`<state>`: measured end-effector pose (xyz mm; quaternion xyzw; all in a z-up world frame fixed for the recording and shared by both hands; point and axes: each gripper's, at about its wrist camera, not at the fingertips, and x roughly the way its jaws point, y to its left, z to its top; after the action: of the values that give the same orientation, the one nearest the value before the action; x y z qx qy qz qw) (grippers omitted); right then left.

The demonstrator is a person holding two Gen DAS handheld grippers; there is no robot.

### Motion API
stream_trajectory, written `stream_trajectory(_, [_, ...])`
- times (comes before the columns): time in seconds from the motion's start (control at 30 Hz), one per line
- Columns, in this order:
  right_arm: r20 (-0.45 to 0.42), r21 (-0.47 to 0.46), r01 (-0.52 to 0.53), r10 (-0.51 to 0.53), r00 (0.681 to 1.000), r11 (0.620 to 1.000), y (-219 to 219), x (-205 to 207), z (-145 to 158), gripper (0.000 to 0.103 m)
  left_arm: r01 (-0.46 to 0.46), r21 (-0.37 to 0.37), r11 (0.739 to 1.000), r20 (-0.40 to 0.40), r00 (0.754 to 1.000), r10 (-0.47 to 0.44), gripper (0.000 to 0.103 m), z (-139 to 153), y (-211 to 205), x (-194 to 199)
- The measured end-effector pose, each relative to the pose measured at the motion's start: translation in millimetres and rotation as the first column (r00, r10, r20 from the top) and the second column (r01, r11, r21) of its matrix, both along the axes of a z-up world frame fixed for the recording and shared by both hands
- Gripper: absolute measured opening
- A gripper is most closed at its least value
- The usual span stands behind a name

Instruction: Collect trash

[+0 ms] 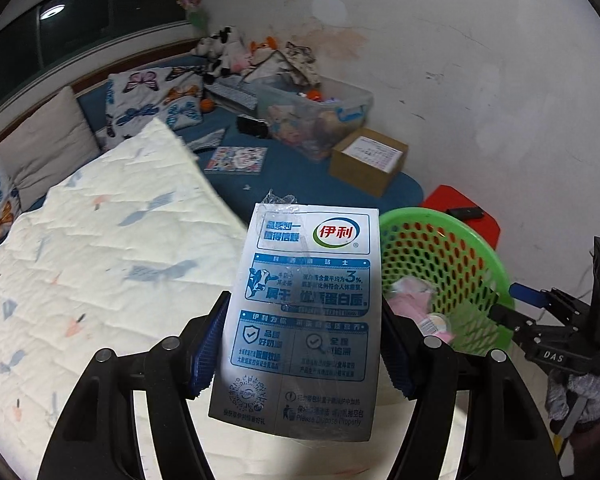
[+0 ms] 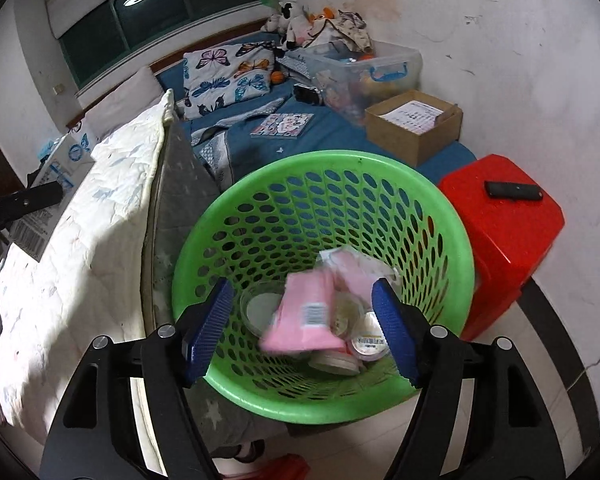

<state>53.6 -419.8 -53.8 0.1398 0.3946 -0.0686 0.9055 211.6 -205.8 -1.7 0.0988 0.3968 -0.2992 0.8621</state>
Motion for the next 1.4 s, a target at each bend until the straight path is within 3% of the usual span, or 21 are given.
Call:
stream_trajectory(0.67, [0.048, 0.03, 0.02, -0.022, 0.999, 0.999, -7.3, -39.8, 14.1, 0.072, 0.126, -0.021, 0.992, -0.096, 0.987, -0.127, 0.066, -25.2, -93.8, -17.7])
stream_trajectory(1.17, [0.053, 0.042, 0.019, -0.022, 0.998, 0.999, -8.2, -44.7, 14.4, 0.072, 0.171, -0.04, 0.984, -0.105, 0.979, -0.174, 0.067, -29.7, -114.8, -27.7])
stream_trajectory(1.4, [0.059, 0.045, 0.007, -0.009, 0.998, 0.999, -3.5, -46.9, 17.1, 0.072, 0.151, -0.044, 0.988, -0.098, 0.983, -0.155, 0.069, -25.5, -103.7, -32.3])
